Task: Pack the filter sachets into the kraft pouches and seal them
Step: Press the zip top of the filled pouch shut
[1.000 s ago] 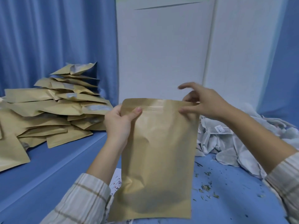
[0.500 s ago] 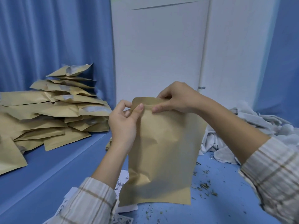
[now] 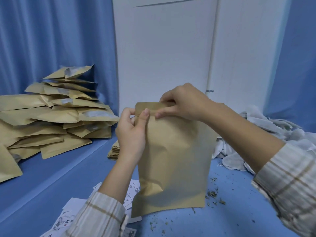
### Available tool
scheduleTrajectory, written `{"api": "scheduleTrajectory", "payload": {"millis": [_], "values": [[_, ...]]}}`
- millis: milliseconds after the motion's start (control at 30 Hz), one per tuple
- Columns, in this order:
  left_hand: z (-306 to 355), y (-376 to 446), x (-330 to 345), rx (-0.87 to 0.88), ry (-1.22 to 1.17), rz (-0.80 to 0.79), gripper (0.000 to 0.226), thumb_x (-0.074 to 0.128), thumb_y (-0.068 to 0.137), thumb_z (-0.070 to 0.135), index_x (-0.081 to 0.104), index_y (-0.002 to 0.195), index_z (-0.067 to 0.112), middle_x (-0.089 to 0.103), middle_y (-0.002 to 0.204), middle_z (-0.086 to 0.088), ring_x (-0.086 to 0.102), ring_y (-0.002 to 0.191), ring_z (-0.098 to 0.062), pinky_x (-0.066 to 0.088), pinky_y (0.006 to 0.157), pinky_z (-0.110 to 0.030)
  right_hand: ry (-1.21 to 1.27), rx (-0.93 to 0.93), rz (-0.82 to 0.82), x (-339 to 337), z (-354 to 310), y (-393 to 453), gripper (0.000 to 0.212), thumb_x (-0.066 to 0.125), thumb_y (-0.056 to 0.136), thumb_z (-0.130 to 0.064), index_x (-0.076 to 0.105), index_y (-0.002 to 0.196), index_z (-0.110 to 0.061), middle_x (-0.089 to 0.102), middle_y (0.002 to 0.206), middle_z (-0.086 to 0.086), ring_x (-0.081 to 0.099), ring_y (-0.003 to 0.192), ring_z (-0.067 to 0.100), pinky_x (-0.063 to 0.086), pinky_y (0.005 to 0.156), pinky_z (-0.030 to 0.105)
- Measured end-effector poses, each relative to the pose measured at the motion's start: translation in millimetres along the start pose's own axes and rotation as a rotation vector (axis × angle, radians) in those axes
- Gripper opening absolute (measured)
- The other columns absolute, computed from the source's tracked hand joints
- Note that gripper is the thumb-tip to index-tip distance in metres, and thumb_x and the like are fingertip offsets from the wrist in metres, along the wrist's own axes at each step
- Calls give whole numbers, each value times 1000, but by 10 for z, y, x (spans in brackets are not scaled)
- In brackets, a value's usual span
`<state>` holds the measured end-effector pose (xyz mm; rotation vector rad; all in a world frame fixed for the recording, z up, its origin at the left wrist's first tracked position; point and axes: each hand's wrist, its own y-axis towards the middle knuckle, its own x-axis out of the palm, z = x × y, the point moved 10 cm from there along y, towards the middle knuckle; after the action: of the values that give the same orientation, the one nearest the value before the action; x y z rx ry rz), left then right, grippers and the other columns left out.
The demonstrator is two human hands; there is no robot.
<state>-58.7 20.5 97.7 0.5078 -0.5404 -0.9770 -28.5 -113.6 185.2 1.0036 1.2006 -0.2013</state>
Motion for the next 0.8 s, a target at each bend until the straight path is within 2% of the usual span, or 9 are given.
{"api": "scheduleTrajectory", "payload": {"millis": [67, 133, 267, 367, 467, 500, 533, 600, 800], "values": [[29, 18, -34, 18, -28, 10, 29, 64, 89, 25, 42, 69, 23, 39, 48, 7, 29, 49, -9, 25, 50, -25, -102, -9, 81, -31, 27, -70, 58, 58, 72, -66, 32, 54, -18, 35, 48, -3, 35, 51, 12, 25, 49, 29], [61, 3, -24, 34, -39, 10, 29, 64, 89, 25, 43, 69, 23, 41, 51, 1, 30, 51, -12, 26, 51, -28, -103, -59, 166, -38, -21, -135, 59, 56, 77, -62, 25, 52, -17, 30, 45, -1, 31, 48, 16, 22, 48, 31], [68, -30, -16, 27, -50, 6, 28, 63, 90, 25, 43, 71, 20, 38, 50, 0, 27, 50, -11, 24, 50, -27, -131, -94, 262, -115, 23, -181, 55, 57, 75, -63, 35, 55, -17, 30, 45, 0, 34, 54, 24, 21, 54, 28], [84, -20, -57, 46, -87, 17, 31, 62, 91, 19, 40, 69, 18, 36, 40, 14, 26, 41, -2, 22, 42, -15, -239, 83, 305, -143, 247, -212, 65, 44, 79, -69, 30, 48, -13, 27, 41, -4, 38, 55, 23, 20, 51, 30], [54, -9, -92, 27, -101, 28, 30, 63, 89, 18, 40, 70, 17, 39, 43, 13, 28, 45, -3, 24, 43, -17, -195, 125, 260, -56, 360, -204, 70, 27, 73, -78, 32, 44, -14, 33, 41, -4, 37, 52, 17, 24, 53, 30], [33, -3, -129, 19, -121, 45, 30, 63, 90, 17, 40, 71, 17, 42, 47, 6, 30, 49, -7, 24, 46, -20, -166, 138, 250, -52, 419, -214, 72, 21, 69, -80, 33, 45, -13, 35, 41, -5, 36, 50, 15, 25, 52, 31], [11, 7, -173, 14, -140, 62, 29, 63, 89, 16, 41, 71, 17, 43, 54, -5, 32, 54, -13, 25, 50, -24, -141, 166, 269, -85, 504, -236, 73, 21, 69, -80, 35, 44, -13, 36, 40, -5, 35, 48, 13, 26, 50, 31], [-26, 19, -215, -4, -155, 69, 27, 64, 89, 17, 43, 72, 17, 44, 64, -12, 31, 61, -20, 26, 54, -30, -123, 228, 328, -157, 668, -314, 71, 29, 79, -73, 34, 42, -13, 36, 37, -6, 35, 47, 11, 28, 53, 31], [-122, 7, -155, -43, -163, 36, 23, 64, 89, 20, 45, 79, 12, 46, 76, -14, 31, 69, -24, 26, 62, -33, -29, 332, 337, -117, 990, -424, 69, 34, 89, -63, 20, 43, -14, 28, 38, 1, 32, 45, 16, 25, 52, 33]]}}
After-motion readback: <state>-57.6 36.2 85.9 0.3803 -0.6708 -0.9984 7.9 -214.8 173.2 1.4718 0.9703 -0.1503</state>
